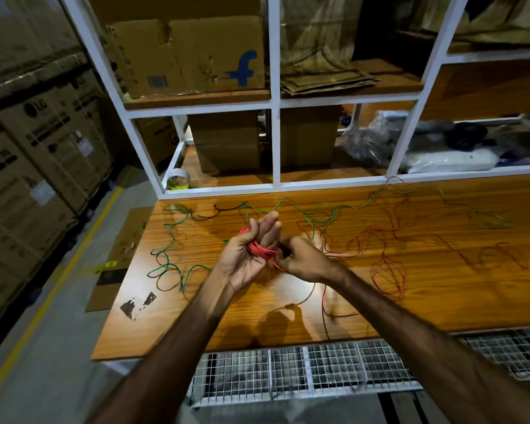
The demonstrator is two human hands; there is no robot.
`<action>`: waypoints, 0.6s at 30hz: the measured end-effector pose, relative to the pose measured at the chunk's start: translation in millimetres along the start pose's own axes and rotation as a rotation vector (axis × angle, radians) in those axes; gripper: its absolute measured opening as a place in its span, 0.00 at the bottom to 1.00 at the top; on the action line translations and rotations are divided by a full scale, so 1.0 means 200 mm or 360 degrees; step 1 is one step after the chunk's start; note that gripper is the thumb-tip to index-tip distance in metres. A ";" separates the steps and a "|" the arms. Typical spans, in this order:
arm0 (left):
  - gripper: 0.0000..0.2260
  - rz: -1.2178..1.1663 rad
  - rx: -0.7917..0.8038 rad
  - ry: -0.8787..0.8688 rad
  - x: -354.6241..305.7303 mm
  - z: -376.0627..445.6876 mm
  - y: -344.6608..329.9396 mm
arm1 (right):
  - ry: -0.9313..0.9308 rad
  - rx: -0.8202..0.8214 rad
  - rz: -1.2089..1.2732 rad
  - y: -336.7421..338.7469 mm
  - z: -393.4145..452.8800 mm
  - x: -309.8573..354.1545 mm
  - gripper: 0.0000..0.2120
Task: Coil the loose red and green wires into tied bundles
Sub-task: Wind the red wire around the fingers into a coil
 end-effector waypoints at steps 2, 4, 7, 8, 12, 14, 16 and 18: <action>0.18 -0.0027 -0.0069 -0.0083 -0.01 0.01 0.00 | -0.0073 0.0081 0.0046 -0.04 0.00 -0.01 0.09; 0.18 -0.0079 -0.0138 -0.0151 -0.04 0.04 0.00 | -0.0089 0.0112 0.0090 -0.06 0.00 -0.02 0.15; 0.18 -0.0082 -0.0247 -0.0233 -0.06 0.06 0.01 | -0.0089 0.0098 0.0091 -0.07 0.00 -0.01 0.20; 0.18 -0.0063 -0.0288 -0.0247 -0.06 0.06 0.02 | -0.0091 0.0096 0.0106 -0.07 -0.01 0.00 0.21; 0.19 -0.0109 -0.0429 -0.0361 -0.12 0.07 0.06 | -0.0128 0.0069 0.0237 -0.06 0.00 -0.04 0.16; 0.20 -0.0158 -0.0493 -0.0422 -0.15 0.08 0.10 | -0.0180 0.0049 0.0303 -0.05 -0.01 -0.07 0.14; 0.21 -0.0086 -0.0535 -0.0490 -0.17 0.09 0.12 | -0.0193 0.0094 0.0370 -0.06 0.00 -0.07 0.13; 0.21 0.0047 -0.0577 -0.0590 -0.20 0.09 0.13 | -0.0196 0.0143 0.0394 -0.07 0.00 -0.06 0.14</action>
Point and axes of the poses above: each hand's wrist, its own z-axis towards the middle knuckle, its own y-axis out of the back of the hand, x = y × z, the point moved 9 cm from there along z, towards the middle knuckle, and after that the axes turned 3 degrees about y, right-handed, at the moved point
